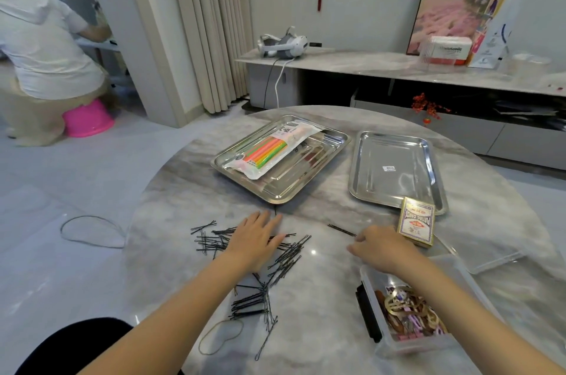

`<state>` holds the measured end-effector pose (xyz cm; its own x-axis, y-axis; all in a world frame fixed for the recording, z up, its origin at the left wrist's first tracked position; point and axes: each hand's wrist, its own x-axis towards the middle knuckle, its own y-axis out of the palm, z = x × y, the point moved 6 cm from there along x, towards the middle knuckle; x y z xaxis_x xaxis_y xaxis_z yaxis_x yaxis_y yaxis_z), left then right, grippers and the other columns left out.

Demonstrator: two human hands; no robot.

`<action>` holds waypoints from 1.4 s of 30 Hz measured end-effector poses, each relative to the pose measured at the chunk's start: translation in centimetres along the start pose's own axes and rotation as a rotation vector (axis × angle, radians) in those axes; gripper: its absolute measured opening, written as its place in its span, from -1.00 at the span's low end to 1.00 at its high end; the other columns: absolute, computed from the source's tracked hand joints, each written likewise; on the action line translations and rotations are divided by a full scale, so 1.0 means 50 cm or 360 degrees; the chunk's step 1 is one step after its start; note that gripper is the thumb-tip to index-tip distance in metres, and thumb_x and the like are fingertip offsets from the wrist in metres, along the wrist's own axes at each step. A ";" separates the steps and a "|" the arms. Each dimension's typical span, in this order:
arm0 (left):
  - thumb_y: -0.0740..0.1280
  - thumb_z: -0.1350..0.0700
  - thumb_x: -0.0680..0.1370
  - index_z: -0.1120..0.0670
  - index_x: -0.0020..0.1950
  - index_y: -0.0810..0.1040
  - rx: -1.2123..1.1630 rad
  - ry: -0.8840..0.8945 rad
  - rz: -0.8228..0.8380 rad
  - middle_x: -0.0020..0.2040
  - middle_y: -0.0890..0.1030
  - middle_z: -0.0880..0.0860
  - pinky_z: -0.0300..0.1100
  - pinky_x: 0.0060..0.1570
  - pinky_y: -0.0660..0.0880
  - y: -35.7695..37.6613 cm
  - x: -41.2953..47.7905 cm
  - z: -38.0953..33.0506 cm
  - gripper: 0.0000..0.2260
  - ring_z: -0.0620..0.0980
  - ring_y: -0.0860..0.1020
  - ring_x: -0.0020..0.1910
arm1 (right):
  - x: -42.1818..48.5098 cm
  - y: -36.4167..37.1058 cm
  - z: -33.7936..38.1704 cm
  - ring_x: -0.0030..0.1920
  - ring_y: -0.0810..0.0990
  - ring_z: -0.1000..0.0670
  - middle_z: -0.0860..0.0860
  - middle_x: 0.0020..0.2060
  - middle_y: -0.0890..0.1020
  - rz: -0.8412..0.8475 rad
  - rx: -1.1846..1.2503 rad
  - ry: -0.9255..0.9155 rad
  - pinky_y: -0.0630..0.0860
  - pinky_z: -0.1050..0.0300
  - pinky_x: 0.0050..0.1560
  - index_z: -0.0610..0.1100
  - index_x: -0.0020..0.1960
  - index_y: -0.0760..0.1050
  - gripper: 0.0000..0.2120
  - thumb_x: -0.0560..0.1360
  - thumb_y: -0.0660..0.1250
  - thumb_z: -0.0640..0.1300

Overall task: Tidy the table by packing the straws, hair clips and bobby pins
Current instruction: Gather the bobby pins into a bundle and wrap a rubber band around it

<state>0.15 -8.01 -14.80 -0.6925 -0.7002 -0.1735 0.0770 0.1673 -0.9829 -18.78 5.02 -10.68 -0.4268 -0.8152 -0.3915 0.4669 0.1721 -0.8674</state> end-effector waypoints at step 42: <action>0.18 0.28 0.57 0.28 0.10 0.44 -0.0545 0.0084 0.0158 0.10 0.47 0.22 -0.10 0.01 0.41 -0.020 -0.032 -0.145 -0.86 0.17 0.48 0.07 | 0.036 -0.031 0.012 -0.25 0.49 -0.02 -0.01 -0.35 0.39 0.0029 -0.0509 0.0082 0.33 0.27 -0.48 -0.12 -0.32 0.27 -0.75 0.30 0.37 -0.19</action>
<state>-4.03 -2.04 -13.08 -0.7305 -0.6337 -0.2547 -0.0928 0.4615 -0.8823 -19.80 2.96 -9.86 -0.4632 -0.7826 -0.4159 0.2114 0.3582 -0.9094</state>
